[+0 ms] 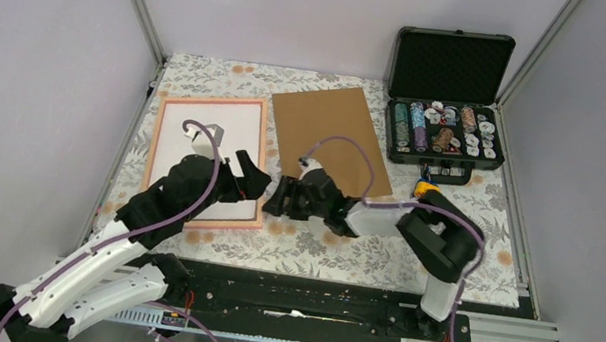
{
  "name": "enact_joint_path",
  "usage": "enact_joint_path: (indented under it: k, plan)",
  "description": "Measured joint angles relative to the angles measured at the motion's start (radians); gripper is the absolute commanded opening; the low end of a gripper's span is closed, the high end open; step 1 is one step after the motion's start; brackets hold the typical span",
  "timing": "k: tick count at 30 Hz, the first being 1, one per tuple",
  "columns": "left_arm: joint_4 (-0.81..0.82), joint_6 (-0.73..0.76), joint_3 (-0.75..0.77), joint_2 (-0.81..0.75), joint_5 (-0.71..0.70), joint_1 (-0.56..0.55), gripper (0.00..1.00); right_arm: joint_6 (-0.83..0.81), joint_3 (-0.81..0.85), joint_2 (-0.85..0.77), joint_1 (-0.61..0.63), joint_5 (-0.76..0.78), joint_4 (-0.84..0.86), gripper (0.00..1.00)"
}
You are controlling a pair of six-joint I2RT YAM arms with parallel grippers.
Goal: Put the photo into the frame
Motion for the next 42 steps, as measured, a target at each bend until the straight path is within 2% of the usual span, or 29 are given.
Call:
enact_joint_path:
  k: [3,7,12,17,22,25,31,37,42]
  plan:
    - [-0.008,-0.009,0.01,0.05,-0.007,0.0,0.99,-0.053,-0.092,-0.142,-0.068,0.024,-0.079,0.8]
    - [0.023,-0.038,-0.003,0.113,0.006,0.0,0.99,-0.135,-0.224,-0.375,-0.222,0.079,-0.221,0.9]
    - [0.146,-0.071,-0.026,0.291,0.045,0.001,0.99,-0.243,-0.252,-0.528,-0.402,0.113,-0.383,0.93]
    - [0.214,-0.12,-0.025,0.535,0.024,0.0,0.99,-0.312,-0.197,-0.498,-0.5,0.1,-0.499,0.93]
    - [0.294,-0.145,-0.024,0.67,0.0,0.0,0.99,-0.353,-0.097,-0.41,-0.575,0.086,-0.563,0.92]
    - [0.365,-0.157,-0.038,0.698,-0.018,-0.002,0.99,-0.367,-0.094,-0.405,-0.626,0.068,-0.578,0.92]
    - [0.578,-0.167,-0.157,0.686,-0.039,-0.011,0.99,-0.391,-0.08,-0.36,-0.713,0.026,-0.601,0.91]
    - [0.681,-0.161,-0.171,0.742,-0.053,-0.035,0.99,-0.427,-0.048,-0.315,-0.733,0.022,-0.626,0.86]
    - [0.676,-0.161,-0.137,0.835,-0.098,-0.088,0.99,-0.46,-0.019,-0.282,-0.734,0.038,-0.625,0.86]
